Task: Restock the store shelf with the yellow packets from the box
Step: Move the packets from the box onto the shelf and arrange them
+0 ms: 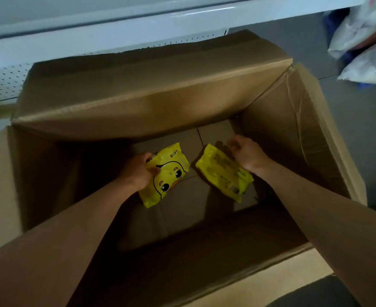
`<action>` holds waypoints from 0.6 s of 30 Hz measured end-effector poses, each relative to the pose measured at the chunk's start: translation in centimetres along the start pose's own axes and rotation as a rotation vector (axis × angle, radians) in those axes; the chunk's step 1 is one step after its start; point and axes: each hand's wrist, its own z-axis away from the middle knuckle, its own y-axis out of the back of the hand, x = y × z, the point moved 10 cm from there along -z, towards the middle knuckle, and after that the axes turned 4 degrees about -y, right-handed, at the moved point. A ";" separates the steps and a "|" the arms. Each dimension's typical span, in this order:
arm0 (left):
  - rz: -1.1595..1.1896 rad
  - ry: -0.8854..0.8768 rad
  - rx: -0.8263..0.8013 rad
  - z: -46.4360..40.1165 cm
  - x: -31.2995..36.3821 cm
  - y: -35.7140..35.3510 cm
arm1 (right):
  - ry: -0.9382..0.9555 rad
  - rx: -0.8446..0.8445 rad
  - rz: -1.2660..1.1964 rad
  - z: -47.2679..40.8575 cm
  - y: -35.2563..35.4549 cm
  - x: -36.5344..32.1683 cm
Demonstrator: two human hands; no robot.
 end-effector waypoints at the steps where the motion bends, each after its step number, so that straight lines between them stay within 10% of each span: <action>1: 0.010 0.003 0.006 0.1 -0.1 0.0 | -0.009 -0.004 -0.003 0.5 0.1 0.5; 11: 0.050 0.024 0.088 -0.2 -1.4 0.6 | 0.238 -0.130 0.840 3.7 -6.6 0.3; 18: 0.076 0.012 0.103 -0.9 -2.1 0.4 | 0.228 -0.022 0.964 1.7 -8.2 0.5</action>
